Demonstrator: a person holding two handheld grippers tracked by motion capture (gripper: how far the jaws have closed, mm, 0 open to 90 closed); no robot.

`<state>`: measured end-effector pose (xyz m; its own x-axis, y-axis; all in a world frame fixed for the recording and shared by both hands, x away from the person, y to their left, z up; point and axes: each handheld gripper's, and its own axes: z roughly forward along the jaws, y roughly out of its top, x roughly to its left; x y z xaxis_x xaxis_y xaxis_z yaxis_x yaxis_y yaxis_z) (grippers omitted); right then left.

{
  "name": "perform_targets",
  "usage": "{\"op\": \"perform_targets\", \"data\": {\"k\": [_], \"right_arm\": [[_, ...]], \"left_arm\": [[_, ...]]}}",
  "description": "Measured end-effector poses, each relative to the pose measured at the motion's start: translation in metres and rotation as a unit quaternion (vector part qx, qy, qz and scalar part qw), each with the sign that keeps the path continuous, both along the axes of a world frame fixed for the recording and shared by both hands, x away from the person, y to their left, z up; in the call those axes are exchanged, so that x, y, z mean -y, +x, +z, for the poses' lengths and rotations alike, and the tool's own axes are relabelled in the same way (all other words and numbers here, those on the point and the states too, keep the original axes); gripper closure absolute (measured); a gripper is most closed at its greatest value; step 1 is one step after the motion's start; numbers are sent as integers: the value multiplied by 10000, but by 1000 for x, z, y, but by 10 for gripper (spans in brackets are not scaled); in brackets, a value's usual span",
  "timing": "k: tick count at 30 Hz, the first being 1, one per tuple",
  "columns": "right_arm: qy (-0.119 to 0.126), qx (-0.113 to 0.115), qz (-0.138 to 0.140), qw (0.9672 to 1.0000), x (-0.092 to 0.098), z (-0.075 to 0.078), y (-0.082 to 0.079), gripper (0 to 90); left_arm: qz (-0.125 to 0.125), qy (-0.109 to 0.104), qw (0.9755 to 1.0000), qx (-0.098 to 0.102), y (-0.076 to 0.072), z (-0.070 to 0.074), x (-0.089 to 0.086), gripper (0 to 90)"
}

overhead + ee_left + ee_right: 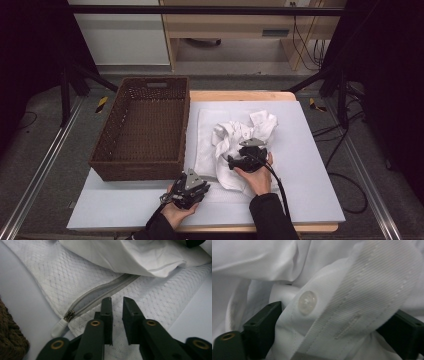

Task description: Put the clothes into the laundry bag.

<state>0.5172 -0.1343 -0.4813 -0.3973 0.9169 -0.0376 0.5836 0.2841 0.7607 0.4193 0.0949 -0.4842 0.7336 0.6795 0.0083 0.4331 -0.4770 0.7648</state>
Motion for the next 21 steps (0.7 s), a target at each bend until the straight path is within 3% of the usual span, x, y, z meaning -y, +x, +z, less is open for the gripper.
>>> {"op": "perform_targets", "data": {"k": [2, 4, 8, 10, 12, 16, 21], "right_arm": [[-201, 81, -70, 9997, -1, -2, -1, 210], [-225, 96, -89, 9997, 0, -2, -1, 286], [-202, 83, -142, 9997, 5, 0, -1, 437], [-124, 34, -205, 9997, 7, 3, -4, 623], [64, 0, -198, 9998, 11, 3, -5, 700], [245, 73, -328, 9991, 22, 11, -10, 749], [237, 544, -827, 9948, 60, 39, -21, 754]], "left_arm": [[-2, 50, 10000, 56, 0, -2, 0, 856], [9, 60, 10000, 66, 0, -2, 0, 884], [-9, 90, 10000, 28, 1, -1, 1, 883], [-18, 96, 9999, 26, 1, -1, 1, 882], [-31, 114, 9999, 61, 1, -2, 1, 882], [-48, 150, 9998, 97, 0, -2, 1, 882], [-50, 121, 9999, 88, 1, -2, 0, 882]]}}
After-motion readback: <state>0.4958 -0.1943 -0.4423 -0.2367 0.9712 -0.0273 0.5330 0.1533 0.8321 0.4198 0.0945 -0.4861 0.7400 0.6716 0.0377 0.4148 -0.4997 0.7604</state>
